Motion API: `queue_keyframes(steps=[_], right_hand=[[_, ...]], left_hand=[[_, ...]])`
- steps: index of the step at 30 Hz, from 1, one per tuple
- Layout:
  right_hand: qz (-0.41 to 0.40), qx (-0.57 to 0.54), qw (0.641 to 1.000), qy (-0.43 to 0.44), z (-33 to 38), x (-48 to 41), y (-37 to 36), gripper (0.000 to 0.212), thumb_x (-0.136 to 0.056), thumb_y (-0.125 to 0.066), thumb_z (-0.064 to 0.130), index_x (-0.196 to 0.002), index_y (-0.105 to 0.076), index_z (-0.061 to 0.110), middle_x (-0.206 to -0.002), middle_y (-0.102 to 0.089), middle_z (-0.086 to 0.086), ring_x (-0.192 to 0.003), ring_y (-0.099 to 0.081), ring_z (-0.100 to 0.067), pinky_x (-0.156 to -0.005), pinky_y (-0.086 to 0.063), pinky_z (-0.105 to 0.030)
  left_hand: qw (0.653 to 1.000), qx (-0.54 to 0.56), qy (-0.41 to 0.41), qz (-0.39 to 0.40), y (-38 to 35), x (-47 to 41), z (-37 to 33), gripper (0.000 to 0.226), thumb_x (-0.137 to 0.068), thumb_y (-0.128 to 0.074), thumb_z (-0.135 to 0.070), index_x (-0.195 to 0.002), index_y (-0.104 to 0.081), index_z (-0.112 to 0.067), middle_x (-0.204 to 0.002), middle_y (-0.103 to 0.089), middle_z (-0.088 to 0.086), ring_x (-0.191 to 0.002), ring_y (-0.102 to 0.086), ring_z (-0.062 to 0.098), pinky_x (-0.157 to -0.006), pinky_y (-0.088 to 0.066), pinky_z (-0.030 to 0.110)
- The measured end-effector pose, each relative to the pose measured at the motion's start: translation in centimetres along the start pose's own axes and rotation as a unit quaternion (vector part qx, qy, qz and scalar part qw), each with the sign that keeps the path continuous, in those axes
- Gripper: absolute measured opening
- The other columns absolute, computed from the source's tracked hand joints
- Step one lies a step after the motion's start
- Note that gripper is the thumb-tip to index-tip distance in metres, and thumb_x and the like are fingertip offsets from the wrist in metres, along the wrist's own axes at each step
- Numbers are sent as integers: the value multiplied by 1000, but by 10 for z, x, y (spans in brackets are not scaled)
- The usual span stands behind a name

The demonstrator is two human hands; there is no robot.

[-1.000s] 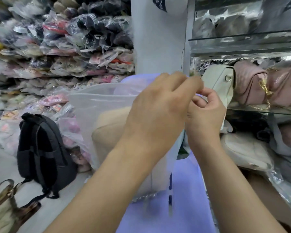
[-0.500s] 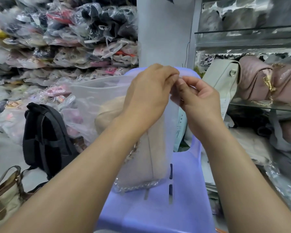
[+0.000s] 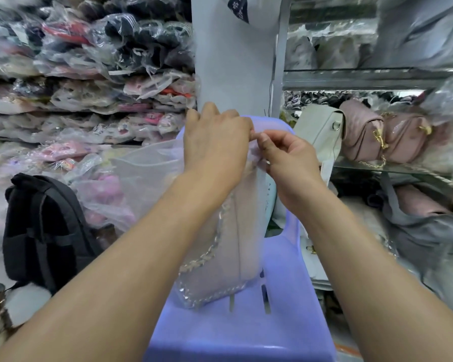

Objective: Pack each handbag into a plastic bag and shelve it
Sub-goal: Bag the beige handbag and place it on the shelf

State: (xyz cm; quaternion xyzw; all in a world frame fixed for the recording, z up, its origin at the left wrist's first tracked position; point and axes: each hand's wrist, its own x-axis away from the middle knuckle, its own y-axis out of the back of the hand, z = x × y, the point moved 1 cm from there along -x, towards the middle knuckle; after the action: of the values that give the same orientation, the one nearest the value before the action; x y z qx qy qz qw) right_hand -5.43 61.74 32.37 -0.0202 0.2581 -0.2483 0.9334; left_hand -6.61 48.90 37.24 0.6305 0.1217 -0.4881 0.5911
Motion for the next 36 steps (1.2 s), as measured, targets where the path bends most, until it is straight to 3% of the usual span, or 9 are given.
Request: queue_keyframes(steps=[3,5,7,10,13,18,25,31,36], right_hand=[[-41,-11,999,4,-2,3,-3,13,-101,-62,13,-105,-71,4,-95,-75,-8,-79,-68,-11,-84,-60,-36],[-69,-37,997,-7,-5,6,-2,11,-103,-60,11,-106,-69,6,-83,-69,-3,-64,-64,-3,-73,-58,-25],[-89,-47,995,-19,-9,6,0,11,-103,-59,11,-107,-69,7,-78,-66,-1,-61,-60,-4,-66,-52,-19],[-116,-32,993,-19,-11,4,4,7,-103,-60,14,-101,-67,16,-80,-65,2,-68,-58,-6,-69,-49,-18],[-142,-48,988,-21,-12,2,7,9,-103,-60,15,-97,-64,19,-79,-64,5,-66,-58,-3,-64,-48,-14],[-150,-74,986,-30,-19,-3,5,9,-104,-58,15,-97,-64,19,-83,-65,4,-66,-60,-1,-67,-50,-14],[-175,-89,980,-22,-27,-8,0,12,-106,-55,15,-96,-62,18,-82,-63,4,-57,-58,5,-70,-50,-15],[-200,-92,975,-11,-30,-8,-3,17,-105,-56,14,-91,-61,22,-79,-63,5,-64,-59,-1,-78,-53,-20],[-211,-64,975,12,-31,-5,-8,17,-105,-57,16,-90,-60,24,-77,-63,7,-60,-58,7,-69,-48,-12]], left_hand=[[999,22,5,22,-3,0,3,30,-102,-41,-45,-115,-61,-28,-112,-66,4,-109,-58,32,-91,-32,41],[1000,11,1,21,-8,1,4,25,-106,-39,-40,-113,-60,-27,-109,-68,5,-103,-61,32,-89,-31,40],[1000,4,-6,23,-12,5,4,24,-108,-37,-37,-111,-58,-26,-106,-67,5,-97,-63,31,-90,-32,40],[999,3,0,37,-15,10,8,29,-109,-33,-36,-117,-57,-23,-111,-60,8,-97,-62,34,-95,-34,41],[999,-1,11,43,-13,12,17,29,-109,-32,-36,-118,-56,-22,-112,-58,7,-99,-61,34,-89,-35,41],[998,-27,47,44,-8,19,47,27,-108,-36,-38,-112,-59,-25,-110,-67,6,-103,-61,32,-79,-22,37],[990,-44,125,41,-12,40,91,25,-106,-37,-31,-113,-60,-23,-115,-66,7,-107,-57,34,-89,-37,43],[986,-39,164,20,-18,55,119,25,-108,-36,-32,-115,-58,-21,-111,-64,12,-103,-57,36,-77,-30,40],[982,-18,185,-2,-20,71,133,29,-108,-35,-35,-113,-60,-21,-105,-62,13,-96,-58,37,-76,-35,42]])
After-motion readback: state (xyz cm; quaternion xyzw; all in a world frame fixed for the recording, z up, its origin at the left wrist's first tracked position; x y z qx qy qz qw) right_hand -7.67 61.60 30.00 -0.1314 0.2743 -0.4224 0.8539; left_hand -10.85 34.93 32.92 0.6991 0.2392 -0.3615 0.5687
